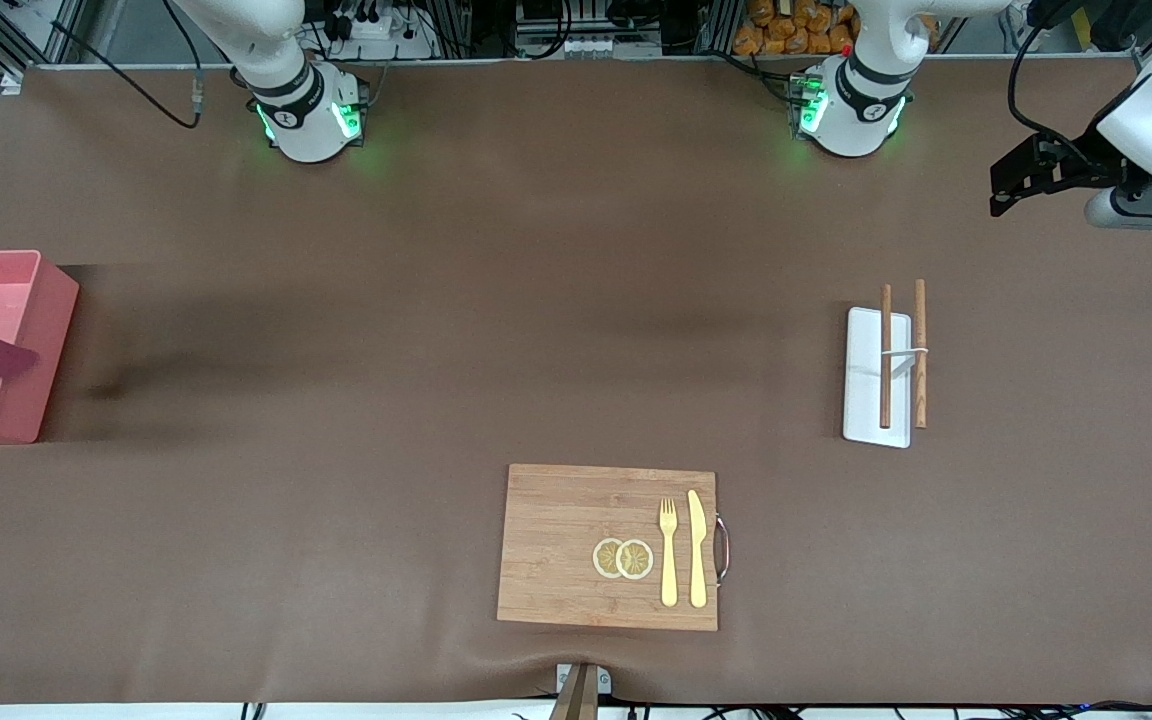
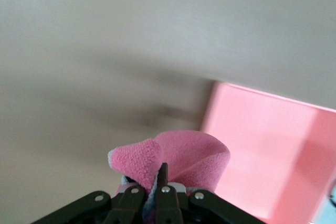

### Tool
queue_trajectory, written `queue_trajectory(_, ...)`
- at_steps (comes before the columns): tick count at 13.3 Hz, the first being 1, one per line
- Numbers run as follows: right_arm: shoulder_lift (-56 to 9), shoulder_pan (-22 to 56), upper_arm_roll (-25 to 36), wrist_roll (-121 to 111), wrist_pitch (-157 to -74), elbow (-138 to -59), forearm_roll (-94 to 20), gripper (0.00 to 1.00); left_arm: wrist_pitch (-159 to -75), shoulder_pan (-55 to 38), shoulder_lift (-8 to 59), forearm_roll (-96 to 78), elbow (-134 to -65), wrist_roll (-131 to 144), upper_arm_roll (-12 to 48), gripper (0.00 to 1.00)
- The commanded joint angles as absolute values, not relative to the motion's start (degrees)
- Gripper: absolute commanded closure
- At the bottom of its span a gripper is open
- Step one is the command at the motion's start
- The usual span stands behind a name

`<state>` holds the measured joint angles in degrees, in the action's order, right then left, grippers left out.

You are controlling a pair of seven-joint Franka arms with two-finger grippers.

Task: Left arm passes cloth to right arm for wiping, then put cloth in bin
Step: 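Move the cloth over the pink bin and open the right gripper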

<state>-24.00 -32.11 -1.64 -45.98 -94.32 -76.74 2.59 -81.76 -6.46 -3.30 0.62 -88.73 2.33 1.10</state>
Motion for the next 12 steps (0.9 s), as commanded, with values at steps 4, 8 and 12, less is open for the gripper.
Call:
queue_trajectory(4,-32.85,-40.16,-3.08,-57.83,-102.29,-73.83,4.83,1.0,-82.27,-6.33,-3.43,-0.09,-88.59,3.08,1.14,0.0)
queue_trajectory(8,-40.59,-42.01,-3.08,-60.56,-108.34,-74.35,4.04,1.0,-82.18,-6.24,-3.34,0.44,-88.59,2.99,1.06,0.0)
queue_trajectory(12,-43.94,-43.41,-3.25,-61.08,-112.93,-74.44,3.25,0.0,-82.0,-5.98,-2.99,0.79,-88.68,2.99,0.44,0.0)
